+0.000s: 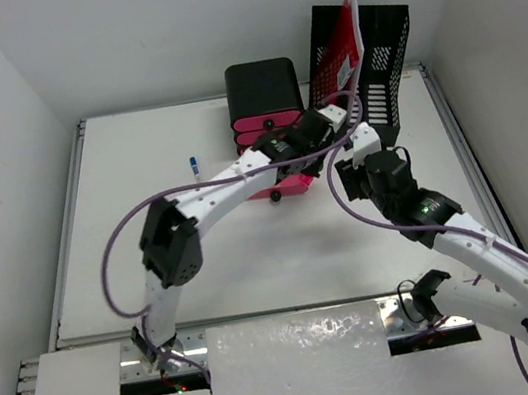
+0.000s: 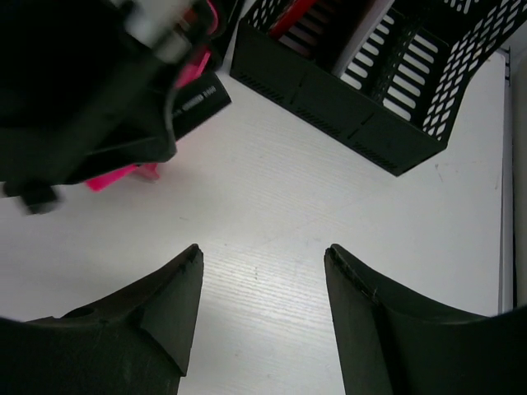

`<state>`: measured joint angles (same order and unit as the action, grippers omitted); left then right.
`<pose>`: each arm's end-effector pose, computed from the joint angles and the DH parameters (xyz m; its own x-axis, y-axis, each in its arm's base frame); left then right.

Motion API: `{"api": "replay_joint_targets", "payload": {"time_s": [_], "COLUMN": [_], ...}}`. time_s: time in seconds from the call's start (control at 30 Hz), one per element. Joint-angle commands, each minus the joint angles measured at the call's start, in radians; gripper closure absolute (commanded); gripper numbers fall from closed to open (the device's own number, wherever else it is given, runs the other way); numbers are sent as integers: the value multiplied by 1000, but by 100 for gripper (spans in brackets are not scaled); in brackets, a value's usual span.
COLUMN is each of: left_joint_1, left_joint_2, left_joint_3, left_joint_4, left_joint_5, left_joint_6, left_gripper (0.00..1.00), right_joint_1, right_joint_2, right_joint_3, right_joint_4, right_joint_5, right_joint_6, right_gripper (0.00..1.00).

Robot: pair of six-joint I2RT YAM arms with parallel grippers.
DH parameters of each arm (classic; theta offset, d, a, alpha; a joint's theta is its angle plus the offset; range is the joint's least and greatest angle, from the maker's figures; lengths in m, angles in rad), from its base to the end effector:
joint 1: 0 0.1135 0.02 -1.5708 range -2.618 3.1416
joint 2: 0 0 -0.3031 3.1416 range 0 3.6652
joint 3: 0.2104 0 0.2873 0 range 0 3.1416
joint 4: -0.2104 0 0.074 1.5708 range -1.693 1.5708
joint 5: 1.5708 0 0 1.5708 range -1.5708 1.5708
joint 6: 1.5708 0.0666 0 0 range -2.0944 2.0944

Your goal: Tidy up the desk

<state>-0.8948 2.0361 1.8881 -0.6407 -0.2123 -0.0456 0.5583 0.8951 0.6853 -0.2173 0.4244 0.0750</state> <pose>0.3493 -0.4131 0.3036 -0.4739 0.5197 -0.7109 0.6487 0.7519 0.1172 0.2184 0.1040 0.2944 -0.3627 -0.1460 -0.9204 -0.1381 0.9852 -0.1019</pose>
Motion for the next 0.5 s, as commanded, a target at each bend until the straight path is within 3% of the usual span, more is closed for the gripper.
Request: {"api": "replay_joint_targets", "payload": {"time_s": [0.0, 0.13, 0.47], "left_joint_1": [29, 80, 194], "left_joint_2": [125, 162, 157], "left_joint_3": [113, 152, 57], "left_joint_4": [-51, -51, 52], "left_joint_5": [-38, -39, -29], "left_joint_6": [125, 147, 176], "left_gripper": [100, 100, 100], "right_joint_1": [-1, 0, -1], "right_joint_2": [-33, -61, -127], "right_joint_3": [-12, -10, -27], "right_joint_4": [15, -25, -63], "right_joint_5": [25, 40, 51], "right_joint_6": [-9, -14, 0], "right_gripper": [41, 41, 41]}}
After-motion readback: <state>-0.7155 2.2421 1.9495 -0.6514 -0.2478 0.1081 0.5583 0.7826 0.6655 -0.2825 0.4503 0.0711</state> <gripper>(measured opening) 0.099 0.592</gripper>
